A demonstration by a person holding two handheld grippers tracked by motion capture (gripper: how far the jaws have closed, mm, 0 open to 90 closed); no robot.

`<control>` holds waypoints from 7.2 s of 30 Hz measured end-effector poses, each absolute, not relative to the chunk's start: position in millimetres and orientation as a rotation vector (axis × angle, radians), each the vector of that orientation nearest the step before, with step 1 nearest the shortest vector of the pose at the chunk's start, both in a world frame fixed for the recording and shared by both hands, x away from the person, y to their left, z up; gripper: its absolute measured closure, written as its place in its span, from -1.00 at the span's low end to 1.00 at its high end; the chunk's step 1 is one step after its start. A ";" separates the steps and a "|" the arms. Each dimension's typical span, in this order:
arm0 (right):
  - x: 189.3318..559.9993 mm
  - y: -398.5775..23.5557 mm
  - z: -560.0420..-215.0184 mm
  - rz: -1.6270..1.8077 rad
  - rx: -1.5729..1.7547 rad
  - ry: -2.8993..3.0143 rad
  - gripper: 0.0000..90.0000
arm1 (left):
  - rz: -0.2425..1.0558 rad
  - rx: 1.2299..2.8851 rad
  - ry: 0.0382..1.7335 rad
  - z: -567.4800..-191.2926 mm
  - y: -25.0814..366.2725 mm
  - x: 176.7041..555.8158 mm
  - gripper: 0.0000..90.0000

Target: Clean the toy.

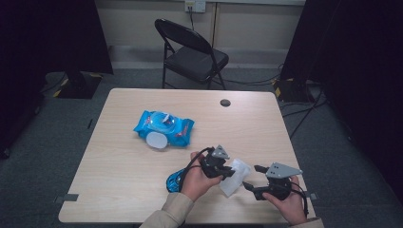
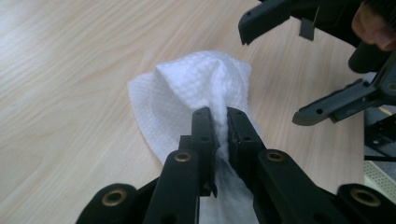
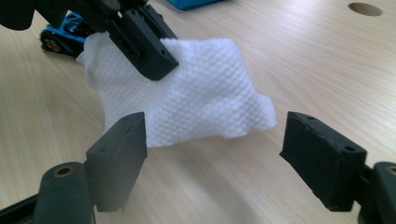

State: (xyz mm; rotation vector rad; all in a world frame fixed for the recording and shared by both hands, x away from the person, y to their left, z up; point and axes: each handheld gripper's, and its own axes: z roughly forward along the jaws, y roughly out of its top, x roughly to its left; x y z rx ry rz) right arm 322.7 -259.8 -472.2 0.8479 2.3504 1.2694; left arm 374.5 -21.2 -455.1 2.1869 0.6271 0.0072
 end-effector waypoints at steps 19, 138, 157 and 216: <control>322.5 -254.8 -473.9 1.294 0.860 2.352 -0.35 | 0.188 2.191 0.600 -447.6 18.7 369.9 -0.39; 350.1 -222.9 -506.7 1.192 0.995 2.441 0.95 | 0.321 2.093 0.738 -431.5 106.0 370.4 -0.43; 340.6 -212.0 -444.8 1.508 0.884 2.320 0.96 | 0.307 2.067 0.719 -420.3 100.0 369.6 -0.43; 384.6 -126.9 -412.2 1.543 0.917 2.253 0.96 | 0.220 2.113 0.612 -421.4 66.2 359.3 -0.43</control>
